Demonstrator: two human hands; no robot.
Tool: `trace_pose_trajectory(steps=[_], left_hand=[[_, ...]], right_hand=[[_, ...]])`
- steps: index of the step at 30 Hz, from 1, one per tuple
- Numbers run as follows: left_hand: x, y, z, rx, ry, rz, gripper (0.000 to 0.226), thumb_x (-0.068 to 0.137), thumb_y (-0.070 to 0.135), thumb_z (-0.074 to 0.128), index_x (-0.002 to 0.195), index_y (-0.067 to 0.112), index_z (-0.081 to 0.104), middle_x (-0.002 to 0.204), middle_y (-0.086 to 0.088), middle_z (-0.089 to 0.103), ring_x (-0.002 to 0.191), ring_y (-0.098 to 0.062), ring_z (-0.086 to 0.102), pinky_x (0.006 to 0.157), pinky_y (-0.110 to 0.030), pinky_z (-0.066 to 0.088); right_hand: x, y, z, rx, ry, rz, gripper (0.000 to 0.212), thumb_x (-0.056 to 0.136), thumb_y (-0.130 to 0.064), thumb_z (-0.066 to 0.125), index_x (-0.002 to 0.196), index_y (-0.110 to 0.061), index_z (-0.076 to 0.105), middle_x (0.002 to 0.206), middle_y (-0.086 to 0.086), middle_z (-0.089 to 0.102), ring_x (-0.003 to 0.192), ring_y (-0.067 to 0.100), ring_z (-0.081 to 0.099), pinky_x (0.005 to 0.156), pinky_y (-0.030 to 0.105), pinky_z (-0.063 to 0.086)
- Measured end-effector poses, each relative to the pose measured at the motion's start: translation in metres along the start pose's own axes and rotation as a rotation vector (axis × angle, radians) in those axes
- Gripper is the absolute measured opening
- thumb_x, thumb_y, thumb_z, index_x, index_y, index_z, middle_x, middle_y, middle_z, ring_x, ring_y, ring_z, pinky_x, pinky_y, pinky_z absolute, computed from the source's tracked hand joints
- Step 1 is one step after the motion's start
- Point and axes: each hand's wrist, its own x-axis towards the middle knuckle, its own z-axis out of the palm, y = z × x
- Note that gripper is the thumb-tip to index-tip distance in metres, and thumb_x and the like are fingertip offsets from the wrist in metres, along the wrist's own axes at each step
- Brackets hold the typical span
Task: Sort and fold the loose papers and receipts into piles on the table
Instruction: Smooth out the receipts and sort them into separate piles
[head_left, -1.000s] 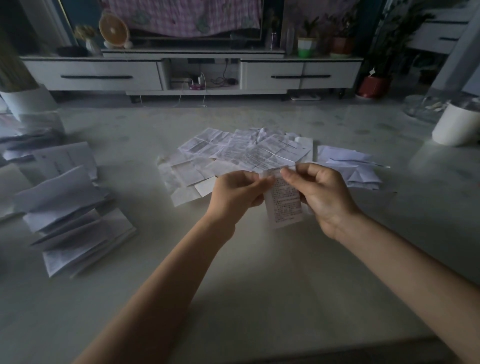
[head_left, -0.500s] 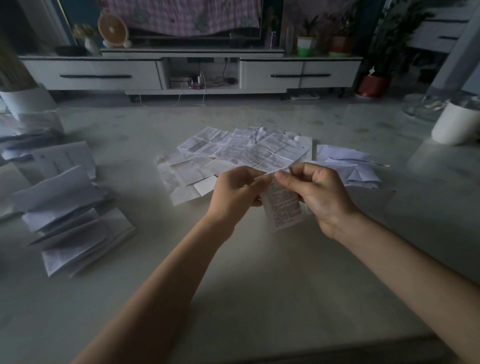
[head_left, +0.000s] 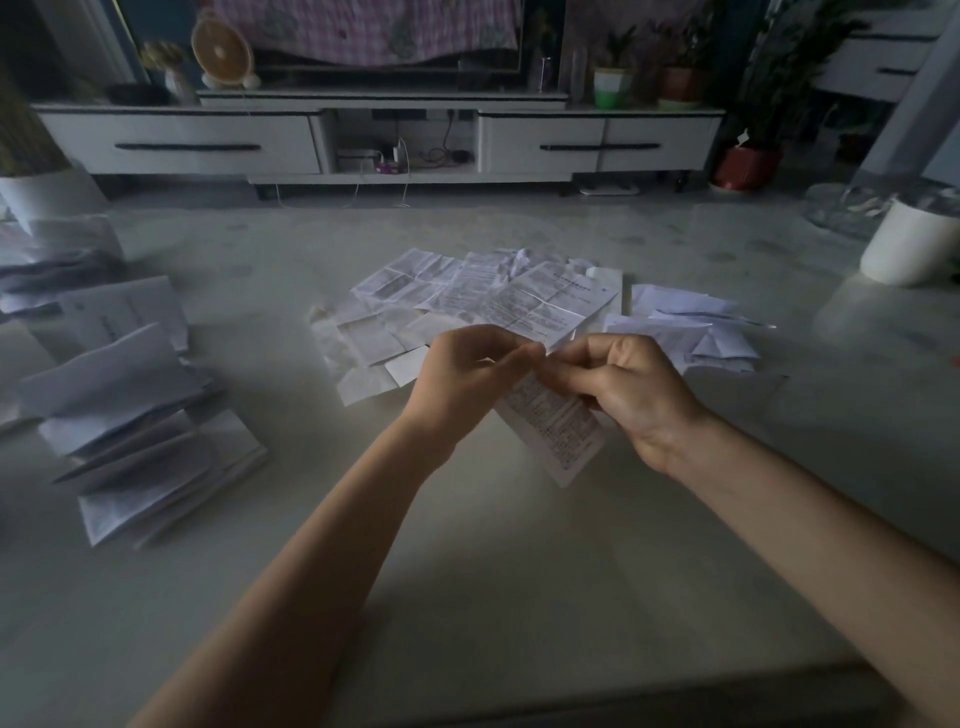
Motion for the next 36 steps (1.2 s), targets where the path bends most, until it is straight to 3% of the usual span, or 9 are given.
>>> trace_pose_trajectory(steps=[4,8,15,18,23,27,30,34,36], left_hand=[[0.001,-0.003,0.001,0.094,0.115,0.074,0.023,0.081,0.01,0.068,0.063,0.023,0.061,0.064,0.006,0.062,0.059,-0.002,0.053,0.059,-0.02,0.043],[0.01,-0.003,-0.016,-0.056,0.272,0.029,0.023,0.083,0.008,0.067,0.063,0.019,0.06,0.059,0.006,0.057,0.048,0.004,0.049,0.051,-0.011,0.039],[0.012,-0.004,-0.017,-0.134,0.284,-0.015,0.023,0.083,0.008,0.066,0.063,0.016,0.06,0.044,0.014,0.055,0.044,0.006,0.047,0.048,-0.01,0.038],[0.009,-0.002,-0.018,-0.18,0.242,-0.012,0.024,0.084,0.008,0.064,0.062,0.016,0.059,0.048,0.013,0.056,0.046,0.004,0.048,0.049,-0.01,0.038],[0.008,0.002,-0.021,-0.157,0.035,-0.01,0.017,0.084,0.005,0.064,0.069,0.013,0.063,0.056,0.003,0.06,0.051,-0.006,0.055,0.054,-0.016,0.046],[0.005,-0.001,-0.012,-0.016,0.057,-0.047,0.017,0.082,0.002,0.064,0.068,0.011,0.063,0.045,0.003,0.06,0.047,-0.011,0.052,0.053,-0.022,0.043],[0.0,-0.001,0.002,-0.018,0.025,-0.115,0.011,0.084,0.006,0.062,0.073,0.006,0.062,0.05,0.0,0.061,0.046,-0.01,0.056,0.05,-0.019,0.045],[-0.004,0.0,0.012,-0.051,0.003,-0.102,0.008,0.085,0.005,0.061,0.079,0.006,0.065,0.065,-0.002,0.063,0.048,-0.001,0.061,0.049,-0.012,0.044],[-0.005,-0.001,0.015,-0.026,0.007,-0.114,0.006,0.085,0.005,0.061,0.081,0.003,0.065,0.067,-0.002,0.063,0.048,0.0,0.06,0.049,-0.011,0.044]], right_hand=[[0.0,0.0,0.001,0.013,-0.02,0.034,0.007,0.081,-0.007,0.067,0.075,-0.009,0.068,0.068,-0.001,0.067,0.062,0.004,0.062,0.058,0.014,0.049],[-0.004,0.001,-0.003,-0.057,-0.054,0.031,0.01,0.082,-0.006,0.066,0.072,-0.009,0.067,0.058,-0.001,0.066,0.049,0.008,0.06,0.049,0.017,0.047],[-0.006,-0.005,-0.01,-0.105,-0.043,0.035,0.011,0.083,-0.011,0.066,0.073,-0.008,0.064,0.058,0.001,0.064,0.046,0.006,0.058,0.047,0.015,0.046],[-0.007,-0.011,-0.016,-0.114,-0.023,0.024,0.009,0.083,-0.011,0.066,0.076,-0.005,0.064,0.057,0.001,0.063,0.046,0.006,0.059,0.047,0.015,0.046],[-0.007,-0.024,-0.044,-0.124,0.089,0.014,0.009,0.082,-0.01,0.067,0.073,-0.007,0.065,0.054,-0.004,0.064,0.047,0.002,0.057,0.048,0.013,0.047],[-0.021,-0.021,-0.092,-0.123,0.275,0.011,0.011,0.082,-0.011,0.066,0.071,-0.011,0.065,0.055,-0.005,0.065,0.052,0.006,0.056,0.053,0.016,0.047],[-0.041,-0.014,-0.13,-0.091,0.243,0.091,0.01,0.084,-0.006,0.059,0.075,-0.009,0.064,0.06,-0.005,0.067,0.055,0.005,0.058,0.054,0.014,0.048],[-0.056,0.017,-0.148,-0.307,0.256,0.121,0.018,0.086,-0.001,0.058,0.073,-0.012,0.062,0.056,-0.009,0.063,0.049,-0.005,0.054,0.05,0.006,0.042],[-0.055,0.034,-0.147,-0.501,0.273,0.079,0.02,0.085,-0.002,0.063,0.07,-0.016,0.063,0.063,-0.006,0.063,0.054,-0.002,0.055,0.055,0.008,0.042]])
